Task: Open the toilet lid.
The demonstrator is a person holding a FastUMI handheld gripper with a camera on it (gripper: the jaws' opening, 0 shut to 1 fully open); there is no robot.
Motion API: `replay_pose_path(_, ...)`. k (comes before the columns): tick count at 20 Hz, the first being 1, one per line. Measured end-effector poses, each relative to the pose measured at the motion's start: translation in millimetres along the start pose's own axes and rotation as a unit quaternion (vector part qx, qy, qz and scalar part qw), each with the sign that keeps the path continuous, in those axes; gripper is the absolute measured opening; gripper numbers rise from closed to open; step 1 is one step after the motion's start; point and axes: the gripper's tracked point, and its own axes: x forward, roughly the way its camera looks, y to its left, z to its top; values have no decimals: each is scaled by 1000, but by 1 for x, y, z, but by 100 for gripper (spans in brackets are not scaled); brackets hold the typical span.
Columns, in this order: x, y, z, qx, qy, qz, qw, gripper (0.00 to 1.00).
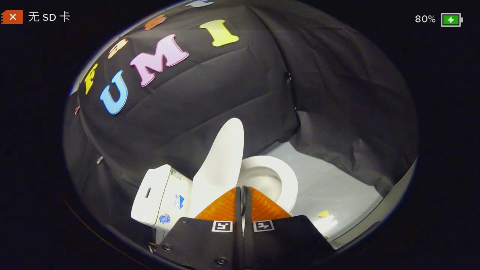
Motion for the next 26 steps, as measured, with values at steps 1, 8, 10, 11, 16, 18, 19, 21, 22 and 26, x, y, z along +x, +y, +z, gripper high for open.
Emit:
replay_pose_path(1,-3,11,4,-18,-12,-10,1000,5)
replay_pose_path(8,-25,74,19,-73,-77,-50,993,5)
replay_pose_path(10,-30,90,21,-81,-87,-53,991,6)
replay_pose_path(11,-30,97,21,-89,-92,-54,990,6)
replay_pose_path(16,-43,140,23,-121,-119,-51,984,6)
replay_pose_path(18,-45,161,22,-131,-125,-42,983,6)
replay_pose_path(19,-47,173,22,-134,-127,-35,982,6)
replay_pose_path(21,-50,193,18,-146,-135,-27,980,5)
replay_pose_path(22,-51,203,17,-154,-139,-23,978,5)
replay_pose_path(26,-55,239,14,-190,-163,-21,968,6)
